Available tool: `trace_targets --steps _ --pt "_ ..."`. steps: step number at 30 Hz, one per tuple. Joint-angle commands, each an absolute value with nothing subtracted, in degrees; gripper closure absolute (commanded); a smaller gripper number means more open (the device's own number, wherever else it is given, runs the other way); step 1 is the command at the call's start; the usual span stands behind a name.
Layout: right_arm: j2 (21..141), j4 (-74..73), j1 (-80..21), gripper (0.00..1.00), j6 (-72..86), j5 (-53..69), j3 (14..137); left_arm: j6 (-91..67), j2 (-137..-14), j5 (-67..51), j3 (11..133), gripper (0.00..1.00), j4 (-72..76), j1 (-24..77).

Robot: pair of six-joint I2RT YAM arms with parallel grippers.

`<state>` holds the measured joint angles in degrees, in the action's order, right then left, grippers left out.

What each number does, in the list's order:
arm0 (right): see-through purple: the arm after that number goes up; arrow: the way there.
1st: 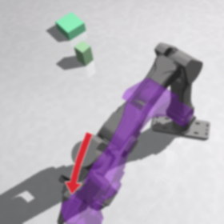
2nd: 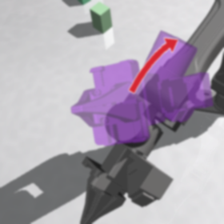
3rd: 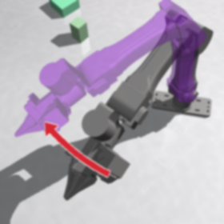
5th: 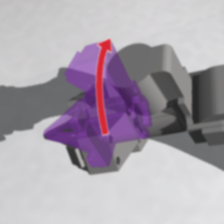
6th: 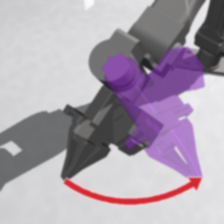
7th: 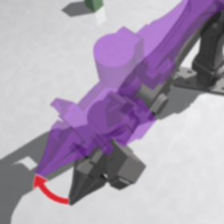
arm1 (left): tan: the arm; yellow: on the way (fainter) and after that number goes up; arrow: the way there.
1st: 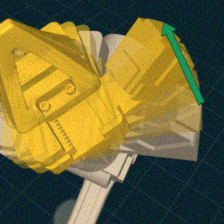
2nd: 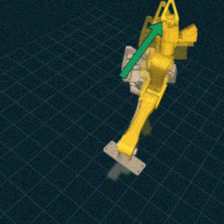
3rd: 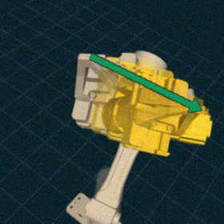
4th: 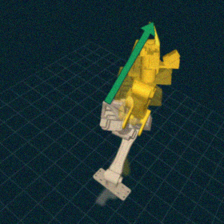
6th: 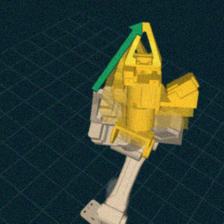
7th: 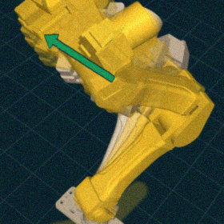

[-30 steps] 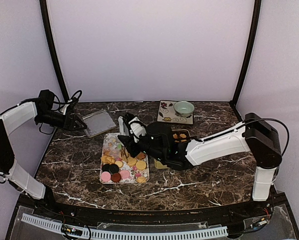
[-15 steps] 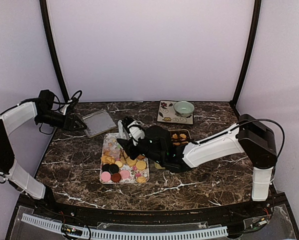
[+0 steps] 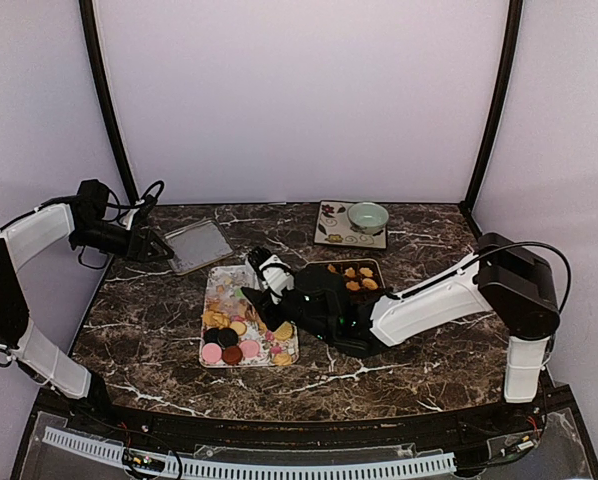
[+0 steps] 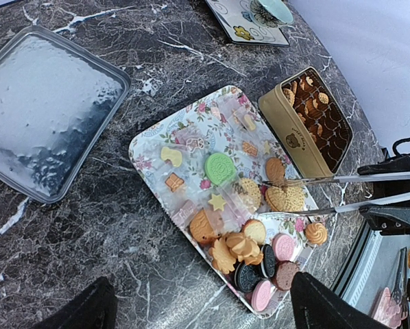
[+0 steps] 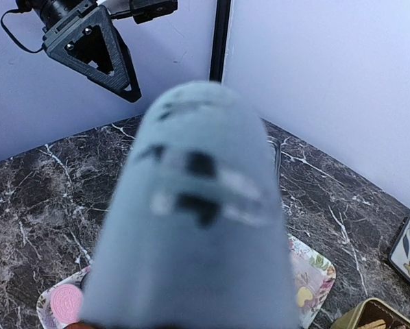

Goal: Pack the cookies
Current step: Pick up the fake cookies from the plate.

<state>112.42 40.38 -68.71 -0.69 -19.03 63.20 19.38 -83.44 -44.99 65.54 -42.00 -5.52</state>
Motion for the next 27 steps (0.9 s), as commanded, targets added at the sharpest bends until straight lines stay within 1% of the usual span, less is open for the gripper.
trace_targets --steps 1,7,10,13,19,27 --pt "110.51 39.35 -69.3 0.64 0.98 -20.87 61.56 19.9 -81.55 -45.61 66.47 0.1 -43.16 -5.89" --pt "109.32 38.1 -69.27 0.89 1.35 -23.2 63.09 19.88 -81.47 -45.61 66.62 0.1 -43.25 -5.89" --pt "108.31 37.68 -69.24 0.97 0.27 -23.89 63.77 19.93 -81.3 -45.64 66.54 0.1 -43.38 -5.84" --pt "107.12 36.95 -69.14 1.0 -0.83 -24.07 64.62 19.91 -81.39 -45.66 66.45 0.1 -43.34 -5.89" --pt "102.95 36.83 -68.2 1.0 -0.35 -23.29 64.67 19.67 -81.38 -45.81 66.4 0.1 -43.07 -5.87" --pt "92.61 35.55 -65.15 1.0 0.01 -23.19 58.4 19.77 -80.99 -45.71 66.35 0.1 -43.33 -5.88"
